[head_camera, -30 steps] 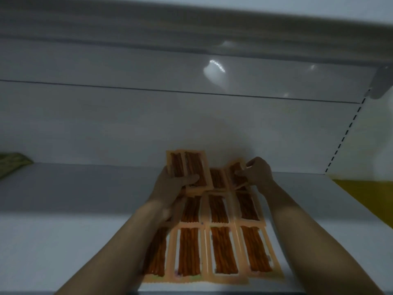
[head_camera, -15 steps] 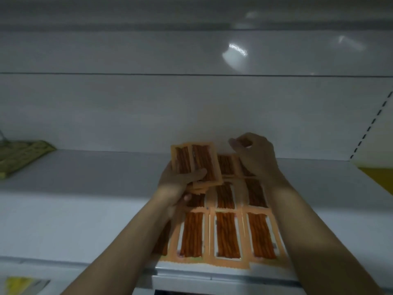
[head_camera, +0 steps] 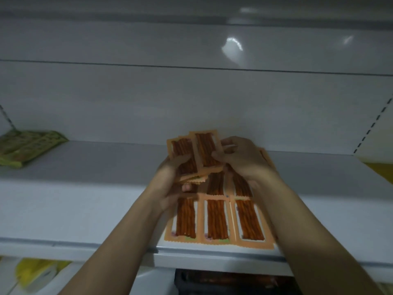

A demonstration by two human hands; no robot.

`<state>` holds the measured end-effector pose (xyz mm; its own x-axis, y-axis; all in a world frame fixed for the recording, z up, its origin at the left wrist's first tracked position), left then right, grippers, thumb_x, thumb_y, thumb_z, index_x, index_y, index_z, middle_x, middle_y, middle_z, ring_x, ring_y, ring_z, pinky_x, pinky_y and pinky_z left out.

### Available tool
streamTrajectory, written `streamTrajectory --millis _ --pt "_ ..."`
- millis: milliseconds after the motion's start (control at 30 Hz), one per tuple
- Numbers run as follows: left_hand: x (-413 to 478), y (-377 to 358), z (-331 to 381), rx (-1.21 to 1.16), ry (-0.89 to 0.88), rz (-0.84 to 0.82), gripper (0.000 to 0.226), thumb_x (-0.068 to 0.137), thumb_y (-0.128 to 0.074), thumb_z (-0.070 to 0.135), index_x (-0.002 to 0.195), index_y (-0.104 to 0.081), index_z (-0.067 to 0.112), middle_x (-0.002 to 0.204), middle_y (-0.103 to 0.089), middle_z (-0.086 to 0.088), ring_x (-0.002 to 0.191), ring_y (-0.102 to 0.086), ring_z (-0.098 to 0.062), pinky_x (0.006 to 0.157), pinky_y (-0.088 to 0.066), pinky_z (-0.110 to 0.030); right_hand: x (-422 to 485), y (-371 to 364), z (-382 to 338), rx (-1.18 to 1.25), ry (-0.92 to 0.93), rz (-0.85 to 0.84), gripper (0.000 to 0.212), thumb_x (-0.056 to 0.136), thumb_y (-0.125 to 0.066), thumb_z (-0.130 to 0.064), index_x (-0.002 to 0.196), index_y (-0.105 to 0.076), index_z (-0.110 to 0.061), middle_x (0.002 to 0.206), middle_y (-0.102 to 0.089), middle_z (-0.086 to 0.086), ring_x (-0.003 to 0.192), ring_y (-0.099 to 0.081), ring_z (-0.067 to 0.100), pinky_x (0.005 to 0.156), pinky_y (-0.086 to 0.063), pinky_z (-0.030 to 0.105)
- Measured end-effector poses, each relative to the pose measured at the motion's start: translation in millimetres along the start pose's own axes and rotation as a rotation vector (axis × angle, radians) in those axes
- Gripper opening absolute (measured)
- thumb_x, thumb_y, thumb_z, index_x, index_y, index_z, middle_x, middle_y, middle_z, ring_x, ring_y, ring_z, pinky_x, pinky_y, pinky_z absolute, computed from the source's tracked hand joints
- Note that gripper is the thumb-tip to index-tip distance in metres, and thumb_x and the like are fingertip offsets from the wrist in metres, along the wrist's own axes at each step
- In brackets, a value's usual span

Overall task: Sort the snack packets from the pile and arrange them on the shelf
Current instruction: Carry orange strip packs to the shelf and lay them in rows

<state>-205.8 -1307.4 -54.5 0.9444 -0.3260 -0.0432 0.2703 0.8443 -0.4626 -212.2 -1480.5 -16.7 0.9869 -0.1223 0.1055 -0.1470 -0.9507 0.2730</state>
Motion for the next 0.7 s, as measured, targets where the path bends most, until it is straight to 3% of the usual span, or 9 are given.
streamTrajectory --millis 167,200,333,400,533,633,700 --pt "-3 43 18 0.017 -0.03 0.099 0.017 0.096 -0.046 0.001 0.1 -0.061 0.009 0.07 -0.066 -0.009 0.041 -0.055 -0.015 0.029 -0.034 -0.016 -10 -18 9 0.06 -0.092 0.145 0.008 0.091 -0.068 -0.009 0.097 -0.063 -0.01 0.065 -0.061 0.01 0.041 -0.049 0.012 0.039 -0.041 0.023" --pt "-2 53 21 0.018 -0.031 0.128 0.016 0.095 -0.048 0.001 0.1 -0.061 0.008 0.071 -0.066 -0.011 0.039 -0.054 -0.016 0.029 -0.035 -0.016 -10 -24 12 0.056 -0.12 0.157 0.002 0.093 -0.065 -0.01 0.094 -0.063 -0.01 0.06 -0.058 0.008 0.041 -0.047 0.013 0.039 -0.041 0.024" --pt "2 85 26 0.038 -0.033 0.174 0.022 0.092 -0.056 0.0 0.113 -0.061 0.0 0.079 -0.061 -0.018 0.037 -0.051 -0.017 0.03 -0.039 -0.018 -8 -49 19 -0.016 -0.191 0.187 0.014 0.094 -0.063 -0.012 0.08 -0.061 -0.011 0.055 -0.053 0.004 0.041 -0.044 0.014 0.039 -0.034 0.024" --pt "2 94 25 0.053 -0.037 0.168 0.028 0.088 -0.061 -0.001 0.116 -0.06 -0.004 0.081 -0.061 -0.02 0.041 -0.053 -0.02 0.031 -0.037 -0.019 -7 -63 20 -0.069 -0.21 0.203 0.004 0.091 -0.067 -0.014 0.089 -0.064 -0.011 0.068 -0.059 0.003 0.054 -0.051 0.014 0.043 -0.034 0.021" --pt "3 100 16 0.067 -0.024 0.176 0.038 0.083 -0.07 0.0 0.118 -0.056 -0.005 0.08 -0.064 -0.019 0.046 -0.055 -0.026 0.035 -0.029 -0.019 -3 -82 29 -0.199 -0.251 0.253 0.018 0.086 -0.072 -0.016 0.098 -0.063 -0.008 0.077 -0.062 0.002 0.062 -0.058 0.016 0.053 -0.038 0.026" --pt "3 101 13 0.074 -0.034 0.193 0.045 0.078 -0.077 0.003 0.117 -0.055 -0.003 0.082 -0.066 -0.018 0.047 -0.054 -0.025 0.036 -0.028 -0.019 -1 -85 30 -0.521 -0.285 0.288 0.027 0.083 -0.073 -0.026 0.104 -0.06 -0.016 0.099 -0.063 0.001 0.097 -0.061 0.023 0.072 -0.039 0.028" --pt "3 102 12 0.068 -0.038 0.188 0.051 0.074 -0.082 0.007 0.116 -0.056 -0.002 0.085 -0.067 -0.019 0.05 -0.055 -0.025 0.037 -0.029 -0.02 -2 -87 27 -0.677 -0.29 0.28 0.029 0.084 -0.07 -0.031 0.108 -0.059 -0.017 0.109 -0.063 0.002 0.106 -0.059 0.026 0.075 -0.037 0.029"
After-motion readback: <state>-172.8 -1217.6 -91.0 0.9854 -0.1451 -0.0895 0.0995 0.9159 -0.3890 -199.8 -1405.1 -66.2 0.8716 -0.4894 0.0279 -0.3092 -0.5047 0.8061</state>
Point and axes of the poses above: each hand's wrist, its own x-axis towards the middle knuckle, its own y-axis out of the back of the hand, z = x × y, the point moved 1 cm from there along x, towards the middle knuckle
